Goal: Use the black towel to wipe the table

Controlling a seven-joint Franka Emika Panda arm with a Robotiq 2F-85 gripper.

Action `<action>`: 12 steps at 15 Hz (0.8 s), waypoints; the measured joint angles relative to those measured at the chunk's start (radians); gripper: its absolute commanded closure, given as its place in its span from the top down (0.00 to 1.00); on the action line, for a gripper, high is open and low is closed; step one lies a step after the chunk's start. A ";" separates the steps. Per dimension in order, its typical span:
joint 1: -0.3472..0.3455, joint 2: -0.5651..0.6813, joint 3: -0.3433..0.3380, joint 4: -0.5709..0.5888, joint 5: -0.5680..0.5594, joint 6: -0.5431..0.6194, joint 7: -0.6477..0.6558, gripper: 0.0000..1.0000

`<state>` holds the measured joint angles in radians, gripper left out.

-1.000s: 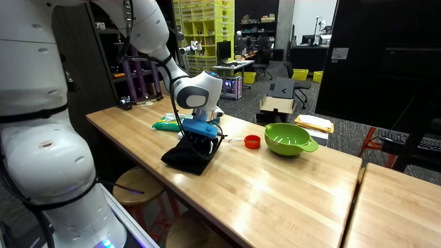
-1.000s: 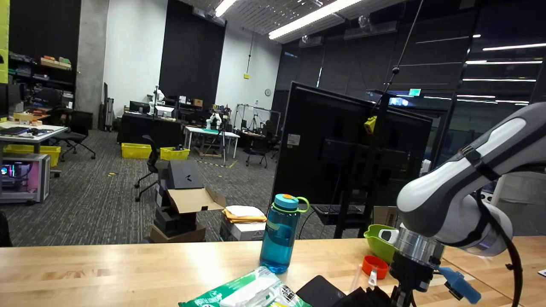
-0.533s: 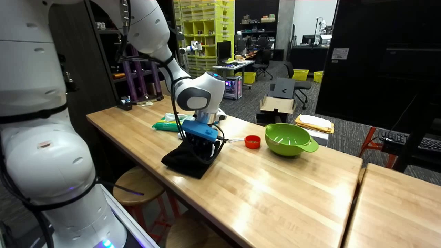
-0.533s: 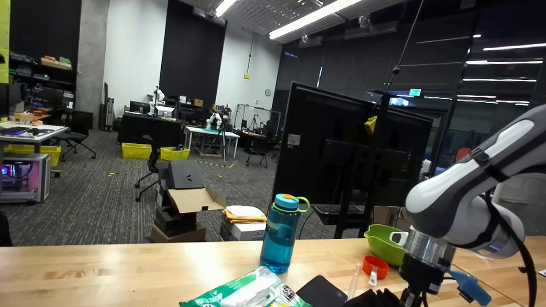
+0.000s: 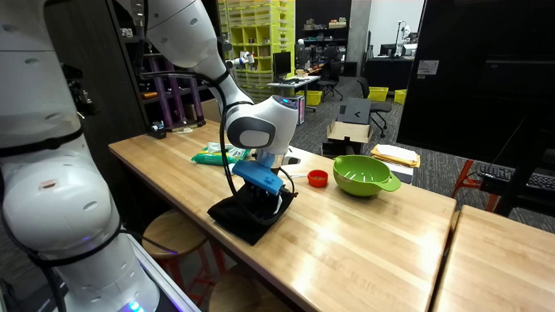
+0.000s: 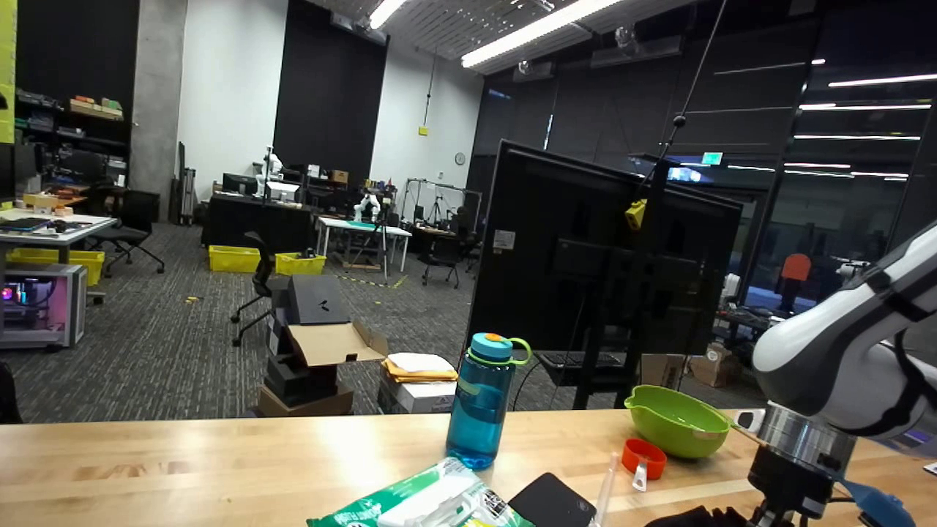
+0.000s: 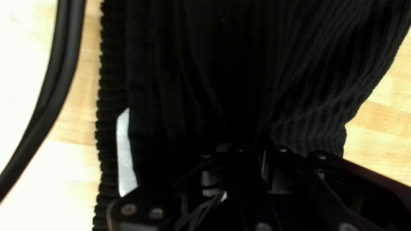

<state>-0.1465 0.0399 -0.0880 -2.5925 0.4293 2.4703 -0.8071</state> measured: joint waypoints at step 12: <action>-0.072 -0.036 -0.138 -0.056 -0.039 0.092 -0.006 0.03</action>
<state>-0.2180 0.0041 -0.2257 -2.6481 0.3906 2.5621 -0.8129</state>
